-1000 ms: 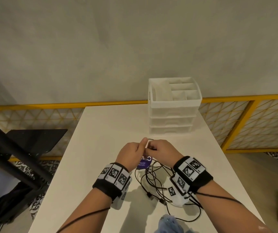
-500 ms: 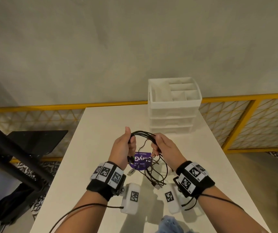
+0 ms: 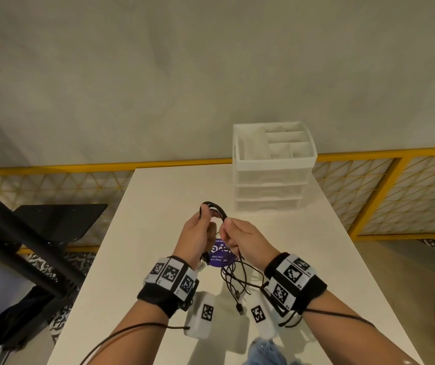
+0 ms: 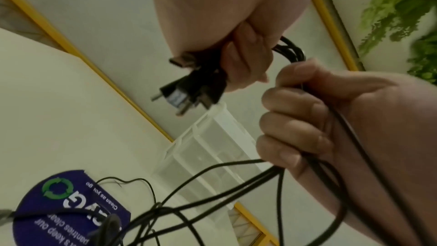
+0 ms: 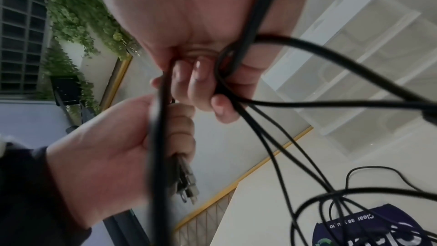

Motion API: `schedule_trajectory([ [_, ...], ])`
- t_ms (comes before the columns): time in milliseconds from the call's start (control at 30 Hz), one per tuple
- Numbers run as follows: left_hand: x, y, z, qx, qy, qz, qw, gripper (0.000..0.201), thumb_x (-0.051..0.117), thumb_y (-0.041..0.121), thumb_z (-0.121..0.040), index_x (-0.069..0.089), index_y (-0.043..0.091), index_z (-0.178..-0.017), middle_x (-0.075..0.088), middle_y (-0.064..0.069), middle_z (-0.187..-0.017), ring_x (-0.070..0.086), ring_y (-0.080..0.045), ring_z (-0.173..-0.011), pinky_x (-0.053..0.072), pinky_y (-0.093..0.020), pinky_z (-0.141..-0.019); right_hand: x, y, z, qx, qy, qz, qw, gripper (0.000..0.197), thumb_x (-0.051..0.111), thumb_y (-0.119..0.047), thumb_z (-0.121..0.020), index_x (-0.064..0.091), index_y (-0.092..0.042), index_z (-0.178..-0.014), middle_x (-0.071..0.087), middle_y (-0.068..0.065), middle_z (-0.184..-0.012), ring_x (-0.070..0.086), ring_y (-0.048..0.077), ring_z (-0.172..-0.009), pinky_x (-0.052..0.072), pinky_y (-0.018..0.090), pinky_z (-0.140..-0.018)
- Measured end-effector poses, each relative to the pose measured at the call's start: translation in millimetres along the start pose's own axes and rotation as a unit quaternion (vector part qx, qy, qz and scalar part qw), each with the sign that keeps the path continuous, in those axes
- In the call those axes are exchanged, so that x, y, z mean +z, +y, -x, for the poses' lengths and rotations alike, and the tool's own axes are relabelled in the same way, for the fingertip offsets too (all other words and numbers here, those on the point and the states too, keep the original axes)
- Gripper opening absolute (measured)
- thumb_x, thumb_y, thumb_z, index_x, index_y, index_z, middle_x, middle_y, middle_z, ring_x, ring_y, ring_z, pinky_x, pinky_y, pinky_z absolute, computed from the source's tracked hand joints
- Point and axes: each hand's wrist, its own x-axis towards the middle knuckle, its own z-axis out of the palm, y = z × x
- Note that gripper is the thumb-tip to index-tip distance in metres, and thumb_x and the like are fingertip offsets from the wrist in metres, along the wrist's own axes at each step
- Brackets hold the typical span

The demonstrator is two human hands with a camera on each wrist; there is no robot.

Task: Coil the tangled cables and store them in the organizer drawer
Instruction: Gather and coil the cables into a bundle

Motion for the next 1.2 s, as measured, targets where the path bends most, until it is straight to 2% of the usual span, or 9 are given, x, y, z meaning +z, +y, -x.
schedule_trajectory([
  [167,1,-3,2,0.020,0.017,-0.009,1.000,0.044,0.036,0.042,-0.097,0.041,0.017,-0.061,0.033,0.010,-0.045,0.024,-0.008,-0.041,0.023,-0.019,-0.039,-1,0,1,0.030,-0.025,0.004,0.999,0.033,0.029,-0.024,-0.100,0.047,-0.012,-0.075,0.034,-0.001,-0.059,0.032,0.008,-0.047,0.038,0.023,-0.053],
  [233,2,-4,2,0.013,0.004,-0.003,1.000,0.042,0.036,0.041,-0.097,0.049,0.016,-0.066,0.033,0.009,-0.048,0.026,-0.006,-0.040,0.025,-0.017,-0.038,0,1,1,0.036,-0.030,-0.001,0.999,0.034,0.029,-0.025,-0.100,0.046,-0.013,-0.073,0.034,-0.001,-0.057,0.032,0.010,-0.047,0.038,0.024,-0.051],
  [367,1,-7,0,0.031,-0.020,0.000,0.999,0.038,0.038,0.036,-0.098,0.069,0.015,-0.099,0.032,0.010,-0.045,0.027,-0.006,-0.039,0.026,-0.018,-0.040,3,6,2,0.074,-0.069,-0.007,0.995,0.040,0.030,-0.034,-0.099,0.046,-0.016,-0.066,0.033,-0.004,-0.053,0.029,0.010,-0.046,0.034,0.025,-0.048],
  [667,8,-9,3,0.006,0.024,-0.031,0.999,0.054,0.031,0.046,-0.097,0.075,0.016,-0.088,0.043,-0.007,-0.043,0.038,-0.015,-0.037,0.033,-0.023,-0.042,5,14,1,0.128,-0.078,0.050,0.987,0.050,0.028,-0.044,-0.097,0.051,-0.014,-0.065,0.047,-0.001,-0.058,0.043,0.007,-0.039,0.042,0.017,-0.046],
  [767,5,-6,-3,0.031,0.059,-0.030,0.997,0.052,0.033,0.043,-0.098,0.073,0.014,-0.082,0.040,0.000,-0.043,0.027,-0.009,-0.035,0.023,-0.021,-0.039,4,20,5,0.119,-0.071,0.091,0.986,0.038,0.031,-0.035,-0.098,0.050,-0.015,-0.071,0.049,-0.001,-0.063,0.047,0.007,-0.045,0.042,0.016,-0.052],
  [867,2,-5,-7,0.063,0.060,-0.103,0.991,0.045,0.040,0.037,-0.097,0.063,0.019,-0.063,0.053,-0.008,-0.060,0.030,-0.012,-0.039,0.025,-0.021,-0.039,-2,30,3,0.105,-0.065,0.113,0.986,0.024,0.037,-0.022,-0.097,0.051,-0.017,-0.078,0.055,0.000,-0.068,0.054,0.013,-0.061,0.049,0.029,-0.070],
  [967,2,-6,-7,0.070,0.034,-0.214,0.974,0.040,0.047,0.035,-0.095,0.052,0.018,-0.059,0.045,0.003,-0.051,0.039,-0.010,-0.046,0.031,-0.015,-0.044,-9,28,0,0.071,-0.024,0.130,0.989,0.014,0.046,-0.021,-0.094,0.052,-0.017,-0.105,0.064,0.003,-0.091,0.061,0.015,-0.086,0.049,0.033,-0.085],
  [1067,3,-8,-6,0.088,0.003,-0.243,0.966,0.027,0.049,0.032,-0.094,0.066,0.018,-0.079,0.060,0.007,-0.064,0.055,0.002,-0.058,0.038,-0.009,-0.057,-12,18,-5,0.047,0.008,0.077,0.996,0.026,0.046,-0.023,-0.095,0.052,-0.010,-0.116,0.065,0.002,-0.093,0.062,0.012,-0.085,0.048,0.024,-0.080],
  [1200,1,-11,-8,0.117,-0.012,-0.271,0.955,0.031,0.050,0.035,-0.093,0.065,0.021,-0.116,0.070,0.003,-0.101,0.062,-0.010,-0.099,0.045,-0.025,-0.092,-12,11,-3,0.042,0.002,-0.024,0.999,0.025,0.040,-0.030,-0.097,0.056,-0.011,-0.095,0.055,-0.002,-0.068,0.054,0.013,-0.067,0.044,0.028,-0.074],
])
